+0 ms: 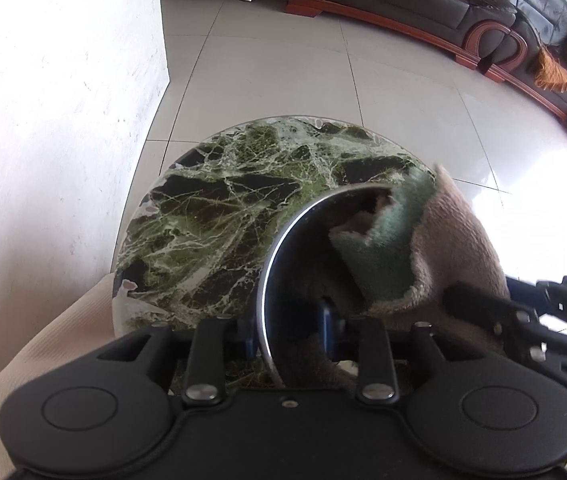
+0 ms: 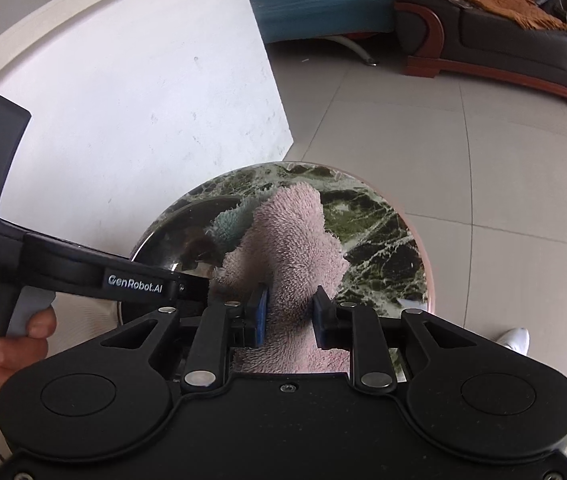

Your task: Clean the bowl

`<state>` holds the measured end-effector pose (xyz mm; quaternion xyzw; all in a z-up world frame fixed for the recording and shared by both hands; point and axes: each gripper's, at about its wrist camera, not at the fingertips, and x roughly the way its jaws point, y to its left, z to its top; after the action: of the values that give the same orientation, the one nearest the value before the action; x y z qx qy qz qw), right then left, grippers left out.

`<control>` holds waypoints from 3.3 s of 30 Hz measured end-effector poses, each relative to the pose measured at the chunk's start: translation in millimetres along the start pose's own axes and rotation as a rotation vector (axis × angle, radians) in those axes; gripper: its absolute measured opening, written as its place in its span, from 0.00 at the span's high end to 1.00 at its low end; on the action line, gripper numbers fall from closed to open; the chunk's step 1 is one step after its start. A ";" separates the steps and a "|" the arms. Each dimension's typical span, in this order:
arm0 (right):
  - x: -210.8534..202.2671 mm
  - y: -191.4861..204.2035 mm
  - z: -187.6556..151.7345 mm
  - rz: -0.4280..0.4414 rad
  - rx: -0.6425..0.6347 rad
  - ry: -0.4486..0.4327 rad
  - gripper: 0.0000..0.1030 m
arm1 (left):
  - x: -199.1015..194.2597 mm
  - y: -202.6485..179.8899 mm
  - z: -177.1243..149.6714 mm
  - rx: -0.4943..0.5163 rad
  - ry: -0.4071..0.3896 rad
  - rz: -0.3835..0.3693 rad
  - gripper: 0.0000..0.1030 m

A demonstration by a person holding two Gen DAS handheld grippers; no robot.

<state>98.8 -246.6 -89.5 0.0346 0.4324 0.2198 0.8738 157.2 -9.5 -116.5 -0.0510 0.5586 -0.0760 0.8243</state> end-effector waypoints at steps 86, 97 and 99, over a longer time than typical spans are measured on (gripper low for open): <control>11.5 4.6 20.2 0.018 -0.098 0.016 0.79 | -2.1 -9.9 -1.9 0.074 0.005 0.011 0.63; 16.1 0.9 14.8 0.018 -0.090 0.023 0.79 | -1.8 -9.1 -0.6 0.046 0.023 0.004 0.62; 10.5 2.9 9.4 0.014 -0.091 0.029 0.79 | -2.4 -8.6 -0.8 0.042 0.025 -0.002 0.62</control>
<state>110.6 -238.4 -90.7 -0.0054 0.4341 0.2460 0.8666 155.0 -17.5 -113.1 -0.0332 0.5670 -0.0894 0.8182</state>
